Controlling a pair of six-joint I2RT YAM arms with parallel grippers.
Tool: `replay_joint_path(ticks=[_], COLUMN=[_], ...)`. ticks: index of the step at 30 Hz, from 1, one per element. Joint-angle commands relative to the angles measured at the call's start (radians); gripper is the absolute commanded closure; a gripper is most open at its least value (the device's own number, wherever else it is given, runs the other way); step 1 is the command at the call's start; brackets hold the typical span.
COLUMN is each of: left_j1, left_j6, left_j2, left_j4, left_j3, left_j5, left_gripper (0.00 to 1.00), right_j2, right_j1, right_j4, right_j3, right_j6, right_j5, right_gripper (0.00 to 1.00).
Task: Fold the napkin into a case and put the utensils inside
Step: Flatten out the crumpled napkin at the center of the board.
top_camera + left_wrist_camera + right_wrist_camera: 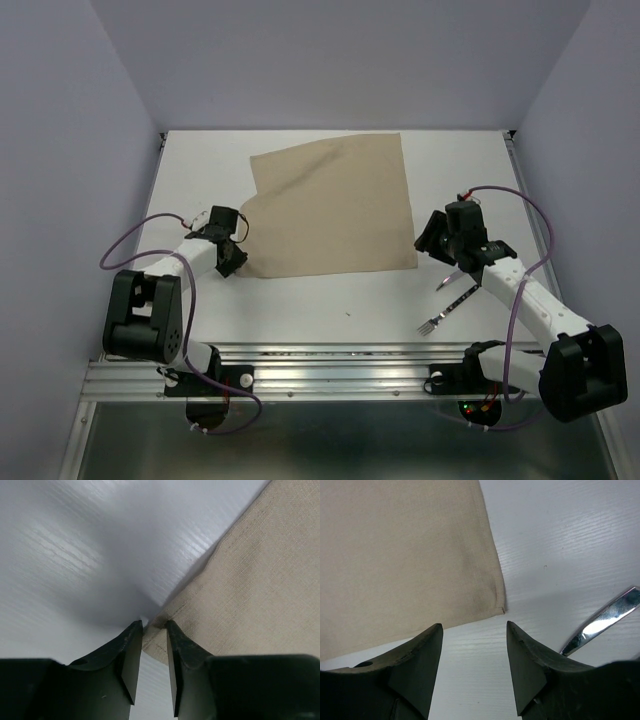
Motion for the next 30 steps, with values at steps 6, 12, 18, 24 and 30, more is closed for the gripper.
replay_joint_path(ticks=[6,12,18,24,30], left_j1=[-0.003,-0.003,-0.005,-0.006,-0.011], left_j6=[0.011,0.028,0.028,0.033,0.027], left_j2=[0.099,0.065,-0.033,-0.058,-0.021], left_j4=[0.024,0.011,-0.035,-0.058,-0.067], left_j3=[-0.016,-0.016,-0.032,-0.058,-0.058], left_j5=[-0.002,0.028,0.038,0.037,0.023], left_gripper=[0.80,0.80,0.43,0.42,0.44], right_j2=[-0.024,-0.013,-0.006,0.014,0.022], right_j1=[-0.008,-0.008,-0.008,-0.008,-0.008], right_j4=[-0.013,-0.023,-0.022,-0.011,-0.009], right_j3=[-0.029,-0.035,-0.033,-0.027,-0.021], right_j6=[0.014,0.018,0.017,0.015,0.011], right_j5=[-0.006,-0.006,-0.008,-0.023,-0.029], right_gripper=[0.41,0.41,0.41,0.41,0.41])
